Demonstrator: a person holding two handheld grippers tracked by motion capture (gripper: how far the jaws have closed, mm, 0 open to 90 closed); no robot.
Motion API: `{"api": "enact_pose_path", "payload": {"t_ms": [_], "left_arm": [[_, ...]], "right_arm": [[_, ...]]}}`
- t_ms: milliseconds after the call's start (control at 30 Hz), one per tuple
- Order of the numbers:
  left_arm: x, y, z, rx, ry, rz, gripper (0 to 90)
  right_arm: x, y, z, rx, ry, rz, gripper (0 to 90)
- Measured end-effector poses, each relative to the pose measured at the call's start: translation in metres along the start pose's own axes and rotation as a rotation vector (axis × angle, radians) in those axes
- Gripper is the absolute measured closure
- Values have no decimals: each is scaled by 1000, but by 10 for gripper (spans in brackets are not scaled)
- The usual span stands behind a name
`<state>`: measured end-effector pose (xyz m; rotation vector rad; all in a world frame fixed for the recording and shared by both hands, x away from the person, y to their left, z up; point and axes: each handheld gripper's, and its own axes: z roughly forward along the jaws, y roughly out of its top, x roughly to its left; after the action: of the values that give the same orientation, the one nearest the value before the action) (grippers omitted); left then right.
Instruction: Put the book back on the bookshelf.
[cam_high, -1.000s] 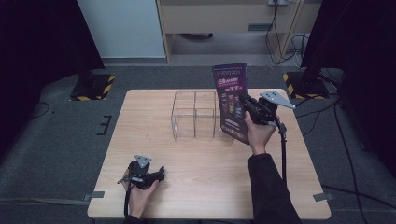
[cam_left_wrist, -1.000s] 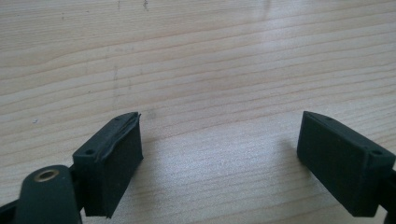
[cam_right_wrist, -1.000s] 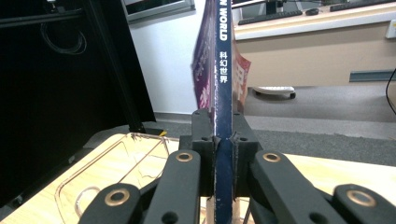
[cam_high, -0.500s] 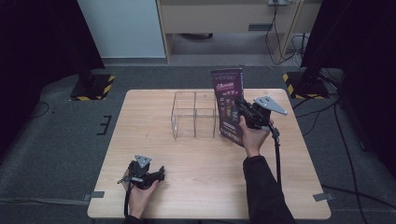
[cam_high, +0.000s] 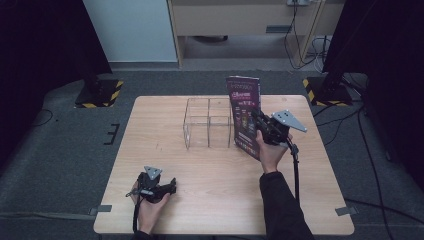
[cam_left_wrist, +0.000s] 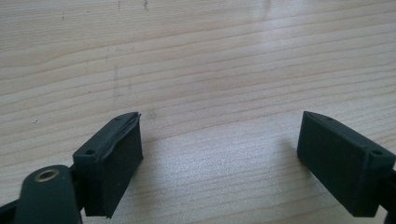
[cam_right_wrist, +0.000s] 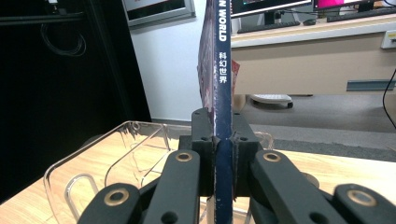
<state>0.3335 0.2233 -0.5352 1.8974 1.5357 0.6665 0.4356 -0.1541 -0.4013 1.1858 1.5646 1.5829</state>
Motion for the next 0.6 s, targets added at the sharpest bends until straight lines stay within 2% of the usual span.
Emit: {"api": "enact_pose_path", "payload": {"t_ms": [100,400,600], "left_arm": [[0,0,0,0,0,0,132],[0,0,0,0,1,0,132],[0,0,0,0,1,0,131]], "right_arm": [[-1,-2,-3,10,3,5,840],[0,-10,-12,25,30,-21,837],[-2,-10,-23,60,49,-24,825]]}}
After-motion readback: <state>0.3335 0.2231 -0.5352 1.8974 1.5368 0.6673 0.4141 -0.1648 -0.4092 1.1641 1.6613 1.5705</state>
